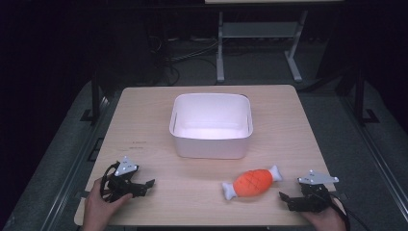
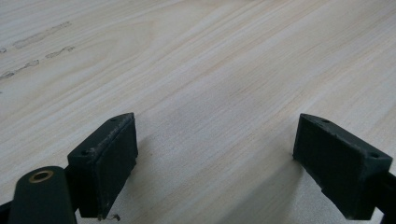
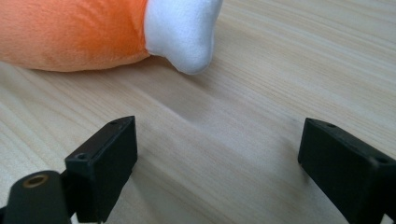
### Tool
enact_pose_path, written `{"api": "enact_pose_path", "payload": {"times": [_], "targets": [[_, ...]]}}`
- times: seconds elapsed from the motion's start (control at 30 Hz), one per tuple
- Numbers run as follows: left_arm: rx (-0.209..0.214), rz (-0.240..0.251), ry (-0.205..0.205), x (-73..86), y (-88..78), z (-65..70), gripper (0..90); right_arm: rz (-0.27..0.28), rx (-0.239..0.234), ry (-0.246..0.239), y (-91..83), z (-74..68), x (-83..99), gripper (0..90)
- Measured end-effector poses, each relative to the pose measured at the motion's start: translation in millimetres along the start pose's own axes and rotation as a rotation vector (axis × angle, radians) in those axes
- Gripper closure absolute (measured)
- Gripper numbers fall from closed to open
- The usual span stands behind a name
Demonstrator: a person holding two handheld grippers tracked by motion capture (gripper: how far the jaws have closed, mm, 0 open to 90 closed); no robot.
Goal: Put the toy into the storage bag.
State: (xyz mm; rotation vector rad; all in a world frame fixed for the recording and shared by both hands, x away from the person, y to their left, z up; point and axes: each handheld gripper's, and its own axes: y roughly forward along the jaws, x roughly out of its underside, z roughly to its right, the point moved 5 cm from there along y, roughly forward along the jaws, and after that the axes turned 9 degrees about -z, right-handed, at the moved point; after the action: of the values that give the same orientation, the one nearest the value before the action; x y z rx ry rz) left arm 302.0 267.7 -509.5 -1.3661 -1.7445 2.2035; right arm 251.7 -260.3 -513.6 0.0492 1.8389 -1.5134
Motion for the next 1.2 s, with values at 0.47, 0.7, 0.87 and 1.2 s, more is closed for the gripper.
{"api": "enact_pose_path", "payload": {"times": [0.47, 0.7, 0.87, 1.2], "targets": [[0.0, 0.0, 0.0, 0.0, 0.0, 0.0, 12.9, -0.034, -0.015, -0.04, -7.9, -4.8, -3.0, 42.4], [0.0, 0.0, 0.0, 0.0, 0.0, 0.0, 12.9, -0.046, -0.043, -0.084, -13.1, -12.5, -5.4, 84.1], [0.0, 0.0, 0.0, 0.0, 0.0, 0.0, 12.9, -0.048, -0.069, -0.103, -13.3, -14.3, -7.3, 89.7], [0.0, 0.0, 0.0, 0.0, 0.0, 0.0, 12.9, -0.042, -0.113, -0.156, -10.6, -19.6, -16.8, 89.6]]}}
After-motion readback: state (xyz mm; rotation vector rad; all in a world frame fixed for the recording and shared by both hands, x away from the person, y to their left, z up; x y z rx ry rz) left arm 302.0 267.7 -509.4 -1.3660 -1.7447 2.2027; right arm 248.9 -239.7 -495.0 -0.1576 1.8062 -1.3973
